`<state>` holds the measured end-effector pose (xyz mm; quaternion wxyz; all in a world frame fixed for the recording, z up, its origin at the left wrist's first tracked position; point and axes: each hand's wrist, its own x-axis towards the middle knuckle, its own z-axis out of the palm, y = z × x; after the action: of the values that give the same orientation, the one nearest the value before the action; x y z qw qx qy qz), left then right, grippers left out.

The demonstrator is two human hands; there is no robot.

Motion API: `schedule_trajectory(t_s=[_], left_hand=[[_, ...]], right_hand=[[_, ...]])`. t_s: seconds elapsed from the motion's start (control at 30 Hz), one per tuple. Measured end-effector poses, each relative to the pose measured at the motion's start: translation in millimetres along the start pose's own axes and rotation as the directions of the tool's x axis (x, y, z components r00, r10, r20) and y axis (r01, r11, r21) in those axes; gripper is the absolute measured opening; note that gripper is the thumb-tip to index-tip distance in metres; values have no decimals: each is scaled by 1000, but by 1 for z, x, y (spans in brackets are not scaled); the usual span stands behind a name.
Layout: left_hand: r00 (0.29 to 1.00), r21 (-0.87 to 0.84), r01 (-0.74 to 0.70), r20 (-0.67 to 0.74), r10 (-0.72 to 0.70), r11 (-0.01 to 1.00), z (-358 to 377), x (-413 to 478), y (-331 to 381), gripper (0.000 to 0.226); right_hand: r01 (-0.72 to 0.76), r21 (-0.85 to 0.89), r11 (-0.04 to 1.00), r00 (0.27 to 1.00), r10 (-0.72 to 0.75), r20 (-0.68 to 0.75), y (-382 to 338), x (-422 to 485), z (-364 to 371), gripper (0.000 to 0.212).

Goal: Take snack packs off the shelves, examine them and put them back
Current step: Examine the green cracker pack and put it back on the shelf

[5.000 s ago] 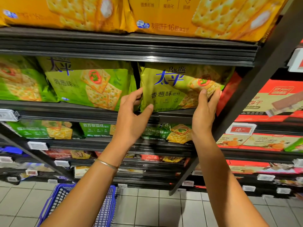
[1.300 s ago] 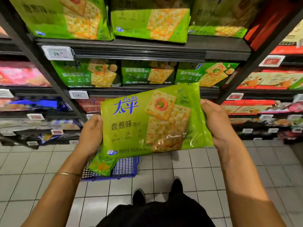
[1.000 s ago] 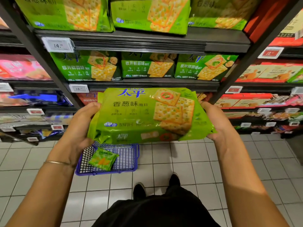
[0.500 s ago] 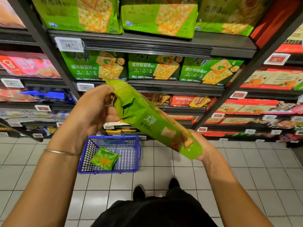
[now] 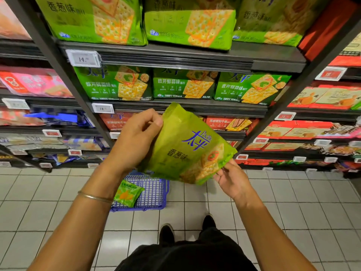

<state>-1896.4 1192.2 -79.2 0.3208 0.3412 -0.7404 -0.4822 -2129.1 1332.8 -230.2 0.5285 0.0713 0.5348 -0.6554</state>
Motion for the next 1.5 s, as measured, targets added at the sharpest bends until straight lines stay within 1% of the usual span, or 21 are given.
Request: schedule_trajectory(t_s=[0.1, 0.23, 0.33, 0.43, 0.57, 0.67, 0.7, 0.77, 0.8, 0.83, 0.87, 0.9, 0.93, 1.0, 1.07, 1.13, 1.27, 1.3, 1.33, 1.43, 1.5], left_hand=[[995, 40, -59, -77, 62, 997, 2, -1, -16, 26], [977, -24, -106, -188, 100, 994, 4, 1, -36, 21], [953, -85, -85, -296, 57, 993, -2, 7, -51, 24], [915, -136, -49, -403, -10, 989, -13, 13, -66, 20], [873, -267, -34, -478, -101, 963, -22, 19, -85, 20], [850, -372, 43, -474, -229, 927, -19, 19, -96, 25], [837, -414, 93, -460, -296, 906, -20, 20, -100, 25], [819, -485, 234, -369, -440, 843, -23, 24, -106, 21], [815, -521, 328, -265, -515, 788, -25, 25, -110, 15], [800, -551, 436, -126, -587, 711, -26, 26, -112, 14], [754, -569, 547, 16, -657, 614, -25, 25, -116, 21], [682, -577, 642, 131, -719, 504, -22, 23, -122, 27], [607, -565, 715, 209, -767, 412, -19, 20, -125, 29], [483, -502, 811, 284, -828, 301, -7, 10, -130, 31], [423, -455, 855, 330, -844, 251, 2, 4, -136, 31], [394, -408, 881, 354, -848, 239, 9, 1, -135, 33], [404, -461, 860, 349, -846, 220, 12, 2, -128, 44], [413, -453, 860, 345, -843, 236, 9, 0, -126, 44], [401, -442, 870, 374, -836, 219, 5, -2, -126, 45], [345, -448, 887, 480, -806, 113, -3, -5, -131, 59], [338, -452, 888, 510, -791, 88, -5, -4, -130, 67]], right_hand=[[109, 210, 972, 994, -110, -4, -2, 4, -2, 44], [200, 237, 951, 977, -210, 21, -8, 6, -4, 46], [257, 167, 952, 951, -279, 129, -18, 1, -6, 41], [333, 37, 942, 916, -332, 224, -31, -6, -6, 26], [410, -82, 908, 893, -382, 238, -43, -13, 2, 2], [443, -106, 890, 872, -400, 283, -47, -18, 12, 23], [448, -114, 887, 863, -397, 312, -49, -23, 16, 25], [460, -122, 880, 846, -393, 360, -54, -34, 26, 8], [475, -109, 873, 833, -406, 376, -58, -39, 31, 7], [494, -94, 864, 811, -419, 409, -63, -45, 35, 15], [510, -81, 856, 785, -425, 451, -68, -50, 42, 17], [525, -76, 848, 761, -427, 489, -73, -56, 50, 15], [543, -84, 836, 737, -426, 525, -79, -61, 58, 14], [569, -105, 816, 705, -418, 573, -91, -66, 73, 24], [514, -90, 853, 738, -387, 553, -97, -66, 89, 38], [390, -27, 920, 811, -330, 483, -99, -60, 97, 47], [219, 11, 976, 919, -210, 332, -100, -49, 101, 19], [190, 23, 981, 935, -188, 299, -99, -45, 100, 19], [160, 42, 986, 951, -165, 262, -98, -42, 98, 18], [91, 57, 994, 983, -99, 157, -94, -32, 88, 22], [69, 45, 997, 988, -74, 137, -91, -30, 83, 17]])
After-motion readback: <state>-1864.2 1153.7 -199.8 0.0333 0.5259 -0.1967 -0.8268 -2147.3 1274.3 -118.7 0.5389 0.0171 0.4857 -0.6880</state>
